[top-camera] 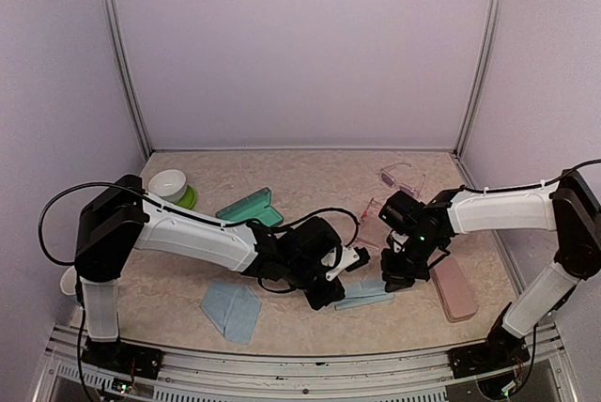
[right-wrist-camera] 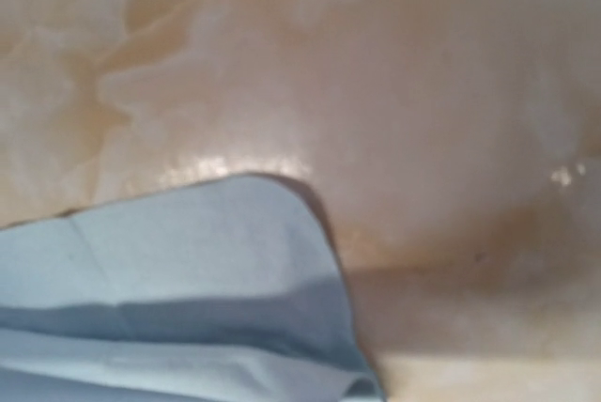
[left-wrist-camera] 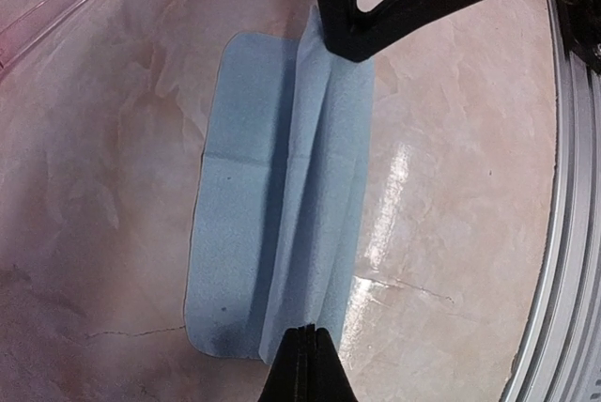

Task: Organize the sunglasses
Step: Fold the glasses cleaning cloth at the center of the board.

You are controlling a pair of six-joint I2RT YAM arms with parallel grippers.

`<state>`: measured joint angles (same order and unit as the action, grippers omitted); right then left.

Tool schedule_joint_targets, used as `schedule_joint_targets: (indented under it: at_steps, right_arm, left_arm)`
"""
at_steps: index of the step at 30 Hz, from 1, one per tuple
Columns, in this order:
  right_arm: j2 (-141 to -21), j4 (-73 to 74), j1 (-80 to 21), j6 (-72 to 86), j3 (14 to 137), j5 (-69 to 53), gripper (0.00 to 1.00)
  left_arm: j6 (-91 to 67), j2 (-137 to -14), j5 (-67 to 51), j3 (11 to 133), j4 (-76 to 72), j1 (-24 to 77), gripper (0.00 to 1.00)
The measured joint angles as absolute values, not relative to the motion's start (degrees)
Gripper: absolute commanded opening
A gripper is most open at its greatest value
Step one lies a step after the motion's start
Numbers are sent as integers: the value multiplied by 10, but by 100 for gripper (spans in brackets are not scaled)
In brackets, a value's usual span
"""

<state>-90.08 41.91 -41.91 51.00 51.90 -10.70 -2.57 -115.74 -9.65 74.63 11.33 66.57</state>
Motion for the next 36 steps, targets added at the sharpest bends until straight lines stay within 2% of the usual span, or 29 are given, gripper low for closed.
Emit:
schedule_joint_targets:
  at_steps: [10, 22, 29, 34, 36]
  right_arm:
    - [-919, 419, -414, 500, 529, -109, 0]
    - [-925, 418, -403, 491, 530, -110, 11]
    - [-927, 420, -397, 489, 539, -106, 21]
    - [-926, 419, -394, 489, 541, -100, 42]
    - [-921, 418, -392, 491, 544, -95, 43]
  left_arm:
    - [-34, -1172, -102, 753, 117, 658, 0]
    - [-41, -1187, -106, 768, 126, 649, 0]
    - [-44, -1189, -112, 775, 137, 644, 0]
    - [-46, -1194, -115, 781, 146, 641, 0]
    - [-47, -1196, -116, 783, 148, 639, 0]
